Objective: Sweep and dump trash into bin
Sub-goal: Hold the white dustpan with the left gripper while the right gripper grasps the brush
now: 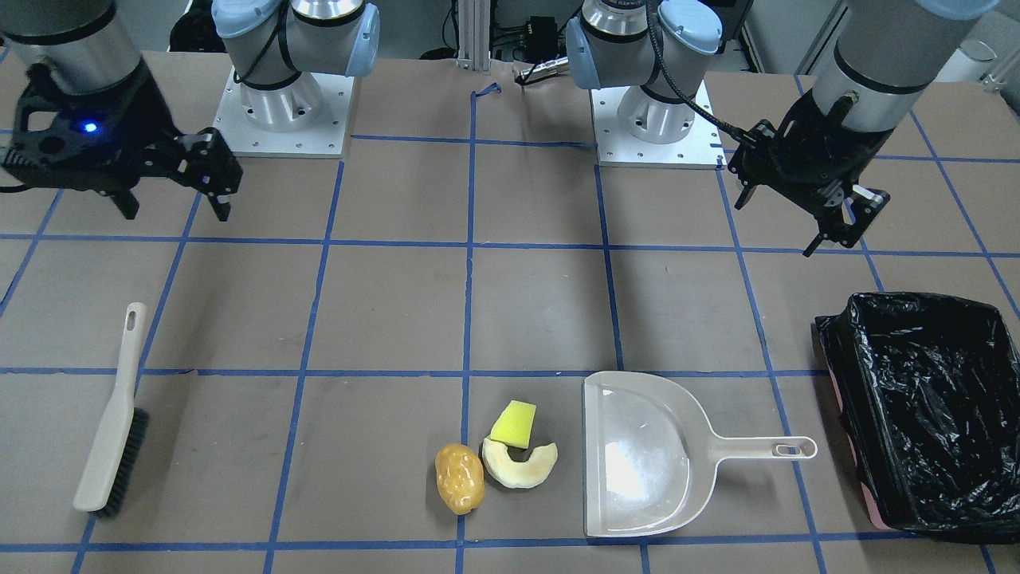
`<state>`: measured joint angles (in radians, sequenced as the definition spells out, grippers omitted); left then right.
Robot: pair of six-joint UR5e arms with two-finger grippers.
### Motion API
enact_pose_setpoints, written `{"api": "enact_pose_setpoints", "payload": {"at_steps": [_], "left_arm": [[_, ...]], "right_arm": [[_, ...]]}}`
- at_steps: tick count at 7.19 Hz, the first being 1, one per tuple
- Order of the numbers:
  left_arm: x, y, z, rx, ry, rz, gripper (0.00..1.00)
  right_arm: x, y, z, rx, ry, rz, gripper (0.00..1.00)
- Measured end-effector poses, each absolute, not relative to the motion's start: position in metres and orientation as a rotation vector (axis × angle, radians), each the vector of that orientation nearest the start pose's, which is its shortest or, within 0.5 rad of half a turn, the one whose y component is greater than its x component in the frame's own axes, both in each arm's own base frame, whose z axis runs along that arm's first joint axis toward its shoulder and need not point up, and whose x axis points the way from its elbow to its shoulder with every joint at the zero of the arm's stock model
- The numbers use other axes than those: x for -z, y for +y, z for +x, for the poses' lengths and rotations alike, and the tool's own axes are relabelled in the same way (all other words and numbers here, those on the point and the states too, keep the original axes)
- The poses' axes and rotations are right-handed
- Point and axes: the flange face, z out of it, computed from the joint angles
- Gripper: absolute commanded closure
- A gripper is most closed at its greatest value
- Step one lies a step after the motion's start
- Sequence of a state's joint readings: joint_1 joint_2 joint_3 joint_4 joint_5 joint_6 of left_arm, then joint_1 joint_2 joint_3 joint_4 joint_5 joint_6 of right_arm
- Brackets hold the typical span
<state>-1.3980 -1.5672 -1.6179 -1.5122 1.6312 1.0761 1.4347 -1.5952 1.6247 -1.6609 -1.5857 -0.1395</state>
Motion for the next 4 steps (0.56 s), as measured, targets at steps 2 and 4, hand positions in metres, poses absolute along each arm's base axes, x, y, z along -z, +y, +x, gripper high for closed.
{"api": "enact_pose_setpoints", "payload": {"at_steps": [2,4], "left_arm": [[-0.437,-0.538,-0.028,-0.048,2.559,1.756,0.05],[-0.386,-0.578,-0.003,-0.056,2.375,2.010,0.04]], "right_arm": [[-0.447,-0.521,-0.013,0.055,3.181,0.069,0.00],[-0.406,-0.539,-0.056,-0.027,3.208,0.054,0.00]]}}
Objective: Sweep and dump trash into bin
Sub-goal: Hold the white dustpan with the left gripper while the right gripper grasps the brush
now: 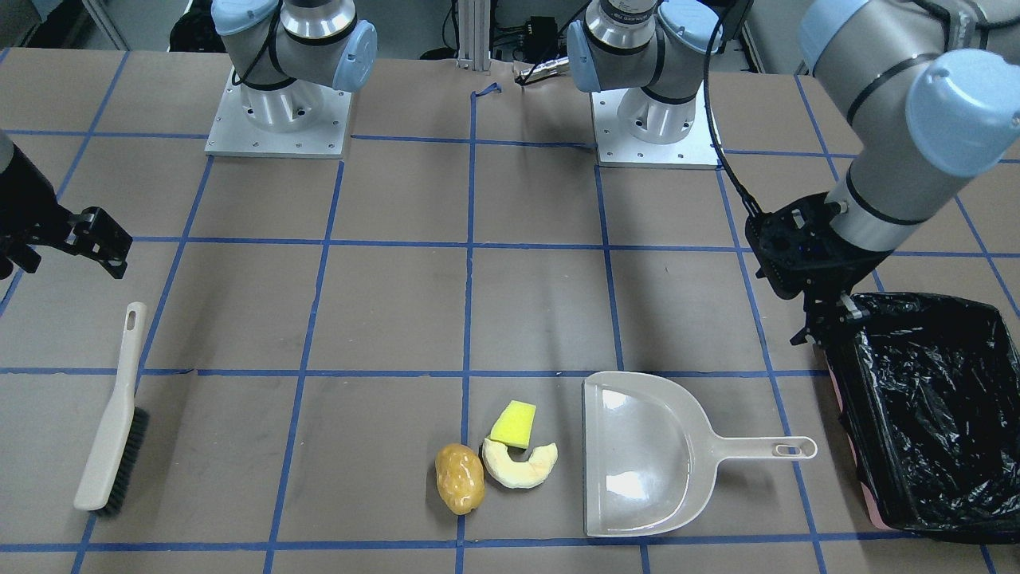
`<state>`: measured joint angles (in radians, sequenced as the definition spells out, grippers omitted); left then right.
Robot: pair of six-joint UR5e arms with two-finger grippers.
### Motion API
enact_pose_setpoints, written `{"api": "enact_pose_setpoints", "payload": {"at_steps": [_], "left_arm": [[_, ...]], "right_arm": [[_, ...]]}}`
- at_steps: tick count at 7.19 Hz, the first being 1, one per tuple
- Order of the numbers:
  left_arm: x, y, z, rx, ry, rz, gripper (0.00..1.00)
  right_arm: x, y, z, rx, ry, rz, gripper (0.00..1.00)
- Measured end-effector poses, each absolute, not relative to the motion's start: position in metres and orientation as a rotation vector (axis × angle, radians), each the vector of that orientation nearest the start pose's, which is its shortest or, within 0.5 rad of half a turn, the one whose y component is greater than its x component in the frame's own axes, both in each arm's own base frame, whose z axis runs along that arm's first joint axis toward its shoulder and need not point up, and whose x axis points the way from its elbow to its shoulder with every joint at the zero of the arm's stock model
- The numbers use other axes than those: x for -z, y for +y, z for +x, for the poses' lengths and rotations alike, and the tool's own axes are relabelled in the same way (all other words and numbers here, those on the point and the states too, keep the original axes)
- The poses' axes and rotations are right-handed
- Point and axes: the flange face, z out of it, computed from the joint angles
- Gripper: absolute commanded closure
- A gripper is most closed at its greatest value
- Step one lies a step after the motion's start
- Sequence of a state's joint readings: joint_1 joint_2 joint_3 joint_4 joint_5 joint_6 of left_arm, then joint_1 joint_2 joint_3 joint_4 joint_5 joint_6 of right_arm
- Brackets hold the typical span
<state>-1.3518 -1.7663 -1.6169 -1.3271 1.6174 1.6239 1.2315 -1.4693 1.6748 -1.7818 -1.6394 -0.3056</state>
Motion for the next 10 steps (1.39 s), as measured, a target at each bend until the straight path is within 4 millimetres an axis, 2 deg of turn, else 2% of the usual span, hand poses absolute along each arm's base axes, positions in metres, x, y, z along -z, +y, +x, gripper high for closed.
{"api": "enact_pose_setpoints", "payload": {"at_steps": [2,4,5,7,8,10], "left_arm": [[-0.344,-0.602,0.020,-0.068,2.314,2.098,0.03],[-0.313,-0.618,0.031,-0.062,2.285,2.137,0.03],[-0.306,-0.627,0.032,-0.035,2.276,2.148,0.04],[-0.306,-0.649,0.035,0.025,2.266,2.152,0.04],[-0.298,-0.657,0.034,0.046,2.275,2.165,0.04],[-0.280,-0.668,0.023,0.051,2.275,2.185,0.04]], "right_arm": [[-0.360,-0.551,-0.089,-0.114,3.191,0.063,0.01],[-0.314,-0.552,-0.107,-0.142,3.171,-0.003,0.01],[-0.302,-0.551,-0.107,-0.145,3.165,-0.018,0.01],[-0.284,-0.553,-0.105,-0.177,3.149,-0.035,0.02],[-0.270,-0.555,-0.105,-0.210,3.137,-0.040,0.08],[-0.252,-0.558,-0.105,-0.253,3.119,-0.037,0.10]]}}
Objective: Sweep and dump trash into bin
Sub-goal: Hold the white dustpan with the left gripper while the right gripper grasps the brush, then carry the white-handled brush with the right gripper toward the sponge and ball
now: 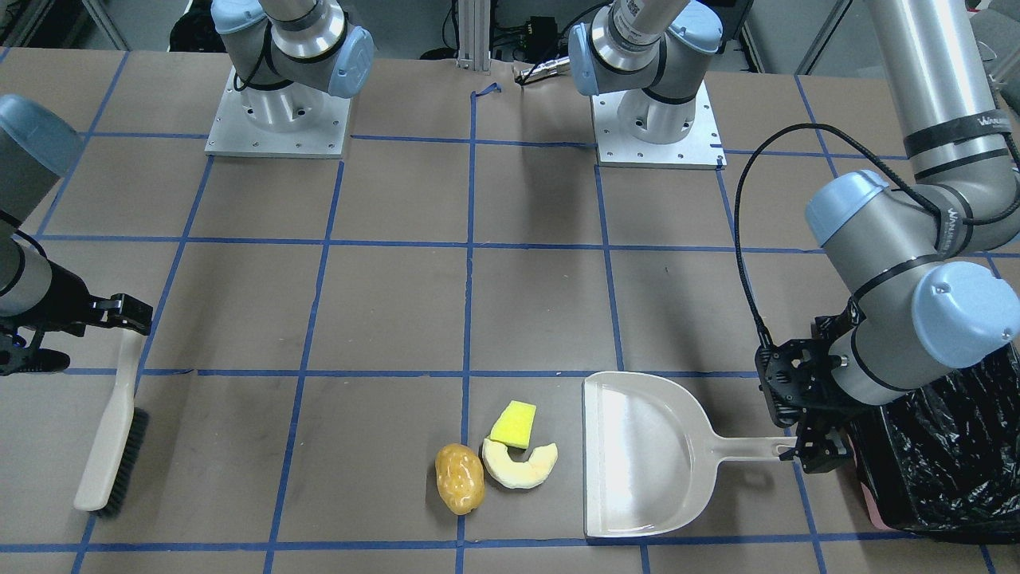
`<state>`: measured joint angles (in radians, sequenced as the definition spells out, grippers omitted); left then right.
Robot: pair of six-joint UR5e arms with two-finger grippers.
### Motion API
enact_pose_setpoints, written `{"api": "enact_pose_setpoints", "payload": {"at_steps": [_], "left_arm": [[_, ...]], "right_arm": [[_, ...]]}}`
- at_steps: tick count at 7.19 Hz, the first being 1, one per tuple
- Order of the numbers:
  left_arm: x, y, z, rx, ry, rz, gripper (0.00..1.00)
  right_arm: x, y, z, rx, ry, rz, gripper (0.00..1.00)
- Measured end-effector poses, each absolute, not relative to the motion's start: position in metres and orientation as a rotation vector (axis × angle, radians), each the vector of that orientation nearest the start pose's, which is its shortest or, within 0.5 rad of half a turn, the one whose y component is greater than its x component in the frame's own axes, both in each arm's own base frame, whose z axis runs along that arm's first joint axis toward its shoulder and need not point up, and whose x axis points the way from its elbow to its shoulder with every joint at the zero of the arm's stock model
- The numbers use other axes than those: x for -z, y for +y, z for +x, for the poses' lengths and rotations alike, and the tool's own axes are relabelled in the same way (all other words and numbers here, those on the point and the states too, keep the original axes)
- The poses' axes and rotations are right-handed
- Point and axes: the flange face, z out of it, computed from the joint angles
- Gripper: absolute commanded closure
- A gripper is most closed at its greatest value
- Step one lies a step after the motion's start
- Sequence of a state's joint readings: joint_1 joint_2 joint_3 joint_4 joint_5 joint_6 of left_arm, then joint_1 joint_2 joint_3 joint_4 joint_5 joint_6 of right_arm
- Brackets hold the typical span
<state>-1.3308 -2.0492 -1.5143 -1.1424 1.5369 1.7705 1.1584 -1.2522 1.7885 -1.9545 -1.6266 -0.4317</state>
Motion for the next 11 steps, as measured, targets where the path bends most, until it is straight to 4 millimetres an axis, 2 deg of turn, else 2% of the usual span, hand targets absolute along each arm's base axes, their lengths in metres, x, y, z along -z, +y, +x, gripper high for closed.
{"api": "enact_pose_setpoints", "payload": {"at_steps": [2,3,4,8,9,10,11], "left_arm": [[-0.267,-0.674,0.018,0.050,2.261,2.190,0.04],[-0.265,-0.676,0.018,0.049,2.254,2.195,0.04],[-0.265,-0.676,0.019,0.049,2.249,2.197,0.04],[-0.252,-0.676,0.020,0.031,2.259,2.209,0.04],[-0.249,-0.676,0.021,0.027,2.264,2.210,0.04],[-0.246,-0.675,0.022,0.023,2.267,2.212,0.04],[-0.244,-0.675,0.023,0.020,2.267,2.216,0.04]], "right_arm": [[-0.241,-0.560,-0.103,-0.282,3.110,-0.018,0.17],[-0.239,-0.561,-0.103,-0.287,3.110,-0.008,0.30],[-0.239,-0.561,-0.102,-0.289,3.110,-0.003,0.36],[-0.235,-0.561,-0.102,-0.299,3.107,0.003,0.37],[-0.233,-0.562,-0.102,-0.304,3.105,0.004,0.50],[-0.232,-0.562,-0.102,-0.305,3.105,0.007,0.71],[-0.233,-0.563,-0.102,-0.302,3.106,0.018,0.84]]}}
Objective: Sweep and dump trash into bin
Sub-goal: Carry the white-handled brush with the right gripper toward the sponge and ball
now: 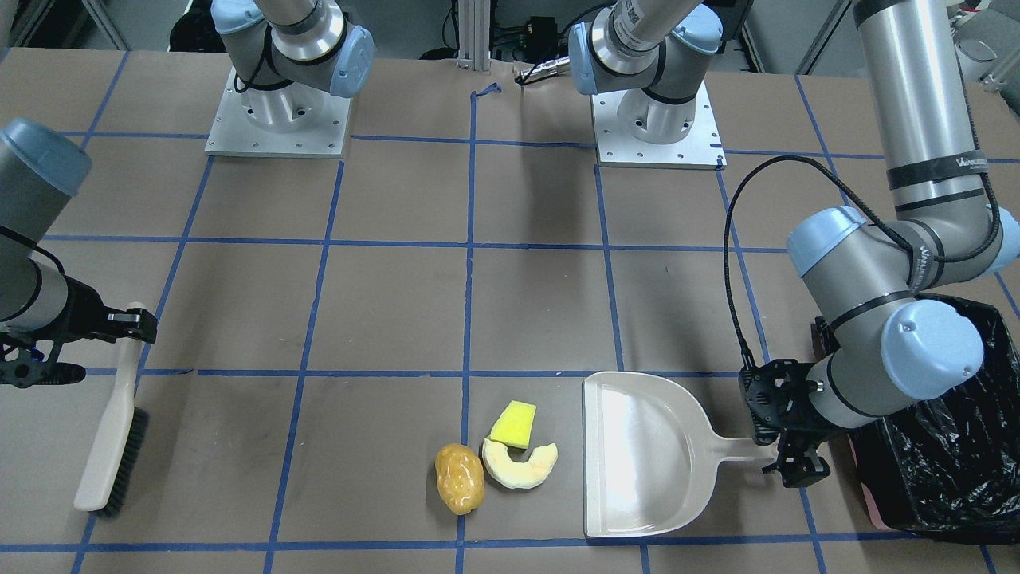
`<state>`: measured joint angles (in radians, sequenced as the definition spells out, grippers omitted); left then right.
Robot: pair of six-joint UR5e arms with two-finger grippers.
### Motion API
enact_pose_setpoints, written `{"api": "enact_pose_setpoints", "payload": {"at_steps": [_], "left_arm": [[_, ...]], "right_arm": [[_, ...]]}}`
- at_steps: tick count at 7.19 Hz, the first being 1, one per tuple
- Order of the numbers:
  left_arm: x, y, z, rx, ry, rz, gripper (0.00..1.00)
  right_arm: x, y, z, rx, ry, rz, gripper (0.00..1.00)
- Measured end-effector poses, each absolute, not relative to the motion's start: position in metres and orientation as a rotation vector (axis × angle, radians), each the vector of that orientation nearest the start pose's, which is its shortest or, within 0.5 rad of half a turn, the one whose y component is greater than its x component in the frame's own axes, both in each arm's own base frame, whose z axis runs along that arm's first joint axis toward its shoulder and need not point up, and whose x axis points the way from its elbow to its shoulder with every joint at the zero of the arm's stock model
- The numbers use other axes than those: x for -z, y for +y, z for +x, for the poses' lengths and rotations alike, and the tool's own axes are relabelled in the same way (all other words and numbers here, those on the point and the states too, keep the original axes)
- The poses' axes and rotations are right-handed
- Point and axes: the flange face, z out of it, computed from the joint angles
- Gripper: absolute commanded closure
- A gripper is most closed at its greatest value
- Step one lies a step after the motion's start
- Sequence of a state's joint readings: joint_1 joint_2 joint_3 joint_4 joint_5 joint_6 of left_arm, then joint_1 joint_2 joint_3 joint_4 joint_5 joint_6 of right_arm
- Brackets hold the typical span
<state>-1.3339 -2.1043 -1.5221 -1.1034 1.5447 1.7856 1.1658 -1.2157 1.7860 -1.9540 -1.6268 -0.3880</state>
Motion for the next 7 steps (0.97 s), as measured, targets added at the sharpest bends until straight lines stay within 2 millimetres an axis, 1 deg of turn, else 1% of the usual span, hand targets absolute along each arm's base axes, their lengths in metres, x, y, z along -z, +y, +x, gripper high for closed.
{"api": "enact_pose_setpoints", "payload": {"at_steps": [1,2,3,4,5,6,7], "left_arm": [[-0.243,-0.674,0.023,0.018,2.265,2.221,0.02],[-0.241,-0.674,0.024,0.016,2.264,2.225,0.03],[-0.238,-0.675,0.024,0.012,2.266,2.229,0.11],[-0.236,-0.675,0.024,0.010,2.267,2.231,0.24],[-0.235,-0.675,0.024,0.009,2.267,2.233,0.46],[-0.236,-0.675,0.024,0.009,2.266,2.233,0.66],[-0.236,-0.675,0.023,0.009,2.262,2.235,0.75]], "right_arm": [[-0.235,-0.564,-0.102,-0.296,3.107,0.032,1.00],[-0.236,-0.565,-0.100,-0.287,3.102,0.036,1.00],[-0.237,-0.565,-0.097,-0.281,3.092,0.035,1.00],[-0.239,-0.565,-0.095,-0.281,3.088,0.033,1.00],[-0.242,-0.566,-0.094,-0.273,3.089,0.030,1.00],[-0.249,-0.570,-0.087,-0.256,3.093,0.014,1.00],[-0.262,-0.576,-0.068,-0.235,3.092,-0.006,1.00]]}}
